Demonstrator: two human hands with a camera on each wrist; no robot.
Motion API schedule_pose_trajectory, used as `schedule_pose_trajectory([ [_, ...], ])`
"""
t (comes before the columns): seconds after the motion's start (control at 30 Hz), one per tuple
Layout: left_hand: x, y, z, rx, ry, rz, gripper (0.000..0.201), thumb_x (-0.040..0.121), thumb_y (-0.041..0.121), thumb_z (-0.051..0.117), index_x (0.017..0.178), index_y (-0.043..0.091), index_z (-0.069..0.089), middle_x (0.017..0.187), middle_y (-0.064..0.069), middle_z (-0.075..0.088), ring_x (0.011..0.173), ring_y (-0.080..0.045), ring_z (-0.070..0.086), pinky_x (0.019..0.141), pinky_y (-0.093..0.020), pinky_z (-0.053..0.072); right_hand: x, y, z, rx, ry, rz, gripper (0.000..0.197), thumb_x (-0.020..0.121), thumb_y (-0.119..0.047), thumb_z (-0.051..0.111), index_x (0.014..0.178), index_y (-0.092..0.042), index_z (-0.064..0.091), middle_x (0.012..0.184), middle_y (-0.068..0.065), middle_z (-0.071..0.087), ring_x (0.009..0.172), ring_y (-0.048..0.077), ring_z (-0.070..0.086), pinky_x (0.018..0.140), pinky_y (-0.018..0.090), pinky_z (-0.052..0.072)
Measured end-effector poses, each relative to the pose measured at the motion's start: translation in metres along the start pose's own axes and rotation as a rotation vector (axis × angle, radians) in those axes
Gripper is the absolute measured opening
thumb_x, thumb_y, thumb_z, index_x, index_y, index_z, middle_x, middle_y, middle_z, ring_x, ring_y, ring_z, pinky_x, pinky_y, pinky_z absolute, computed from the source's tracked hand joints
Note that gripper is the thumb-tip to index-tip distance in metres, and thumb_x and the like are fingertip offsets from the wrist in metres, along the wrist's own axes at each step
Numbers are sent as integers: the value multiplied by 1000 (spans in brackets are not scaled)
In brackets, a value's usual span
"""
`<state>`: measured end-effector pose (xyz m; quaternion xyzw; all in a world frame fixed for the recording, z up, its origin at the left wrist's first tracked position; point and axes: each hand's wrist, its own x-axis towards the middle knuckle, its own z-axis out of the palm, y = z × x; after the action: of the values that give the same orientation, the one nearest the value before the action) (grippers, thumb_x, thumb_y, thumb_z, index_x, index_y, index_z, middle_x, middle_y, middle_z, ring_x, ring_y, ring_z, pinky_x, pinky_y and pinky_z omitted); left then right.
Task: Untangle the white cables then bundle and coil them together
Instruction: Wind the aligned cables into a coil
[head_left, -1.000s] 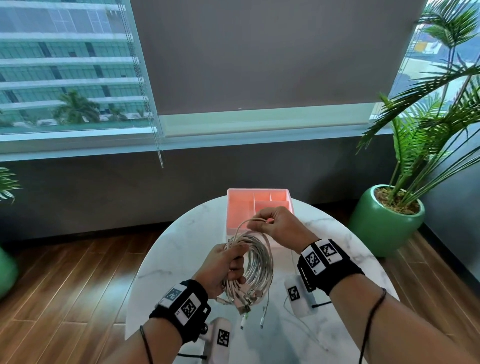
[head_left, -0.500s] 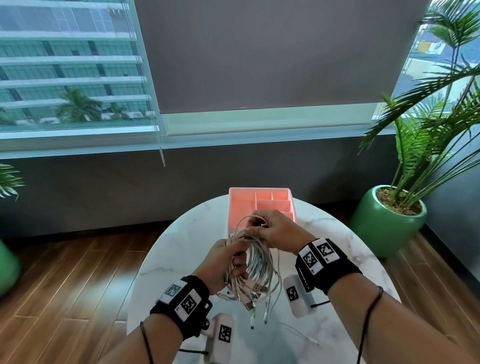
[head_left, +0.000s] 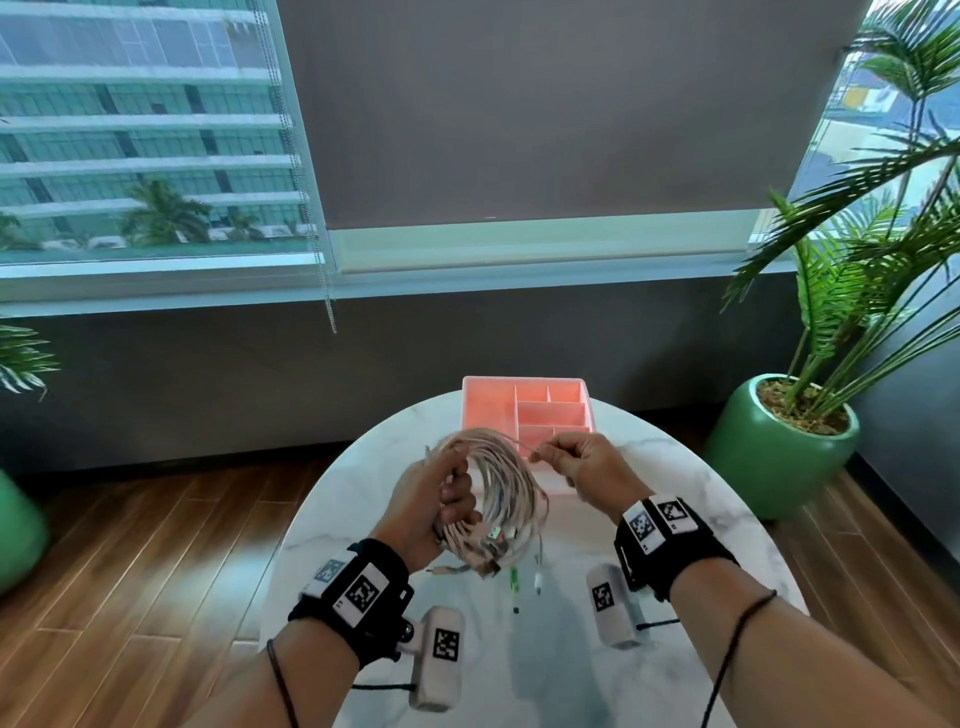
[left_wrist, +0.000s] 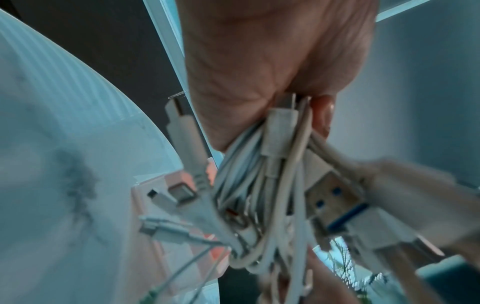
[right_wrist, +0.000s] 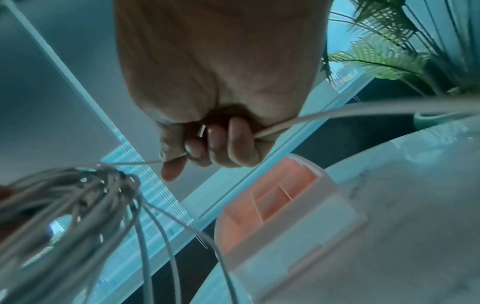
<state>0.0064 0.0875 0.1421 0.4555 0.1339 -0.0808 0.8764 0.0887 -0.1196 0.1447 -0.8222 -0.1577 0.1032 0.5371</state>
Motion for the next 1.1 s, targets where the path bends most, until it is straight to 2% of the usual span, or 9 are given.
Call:
schedule_pose_trajectory([
  [0.17,11,13,3,-64,163,163,32,99,18,54,68,17,45,52,3,27,36,-12,26,45,-28,42,-20,45,40,-153,-51,50,25,101,-12,52,87,-16,73,52,-19,55,47,-7,48,53,11,33],
  [0.33,15,16,3,-113,199,88,31,96,22,58,68,18,46,53,5,28,38,-11,26,46,-24,34,-33,64,75,-225,-58,109,28,99,-8,51,80,-17,69,58,-15,48,50,-11,50,56,12,32],
  [0.43,14,13,6,-126,322,120,31,96,21,58,69,18,44,53,4,31,38,-11,28,43,-22,35,-37,57,80,-319,-87,113,33,100,-13,48,71,-22,63,60,-11,54,55,-4,49,65,23,37],
  [0.5,14,10,10,-91,438,170,32,96,21,60,68,17,44,52,2,33,37,-11,32,43,-24,38,-41,46,85,-450,-162,94,30,99,-17,44,79,-18,67,82,-2,70,74,9,60,74,27,43],
  [0.57,15,5,12,-51,533,217,32,95,24,63,69,16,46,49,2,37,36,-11,35,43,-24,38,-47,32,90,-565,-225,39,25,98,-20,42,95,-13,65,101,11,71,94,27,65,77,32,47],
  [0.7,19,-5,10,131,632,314,35,94,30,65,68,11,52,48,2,48,39,-14,46,43,-24,41,-60,-10,86,-822,-398,-26,23,100,-24,42,106,-7,57,105,19,62,96,38,62,72,36,44],
  [0.87,23,-20,1,477,553,416,32,91,37,70,79,7,68,74,-7,71,66,-20,69,60,-35,59,-54,-58,71,-862,-513,-140,17,91,-7,47,98,-12,61,98,11,64,84,29,60,68,38,51],
  [1.0,17,-30,-4,491,254,322,34,90,35,70,73,5,64,63,-6,61,59,-19,56,50,-30,45,-32,-85,51,-771,-492,-306,22,91,-9,56,102,-16,73,99,4,73,82,19,64,77,35,55],
  [1.1,9,-33,-5,453,80,158,45,80,53,70,68,13,54,51,1,41,45,-14,37,48,-28,29,-11,-90,32,-571,-521,-231,19,90,-10,61,100,-15,76,97,-1,75,82,8,64,78,25,53],
])
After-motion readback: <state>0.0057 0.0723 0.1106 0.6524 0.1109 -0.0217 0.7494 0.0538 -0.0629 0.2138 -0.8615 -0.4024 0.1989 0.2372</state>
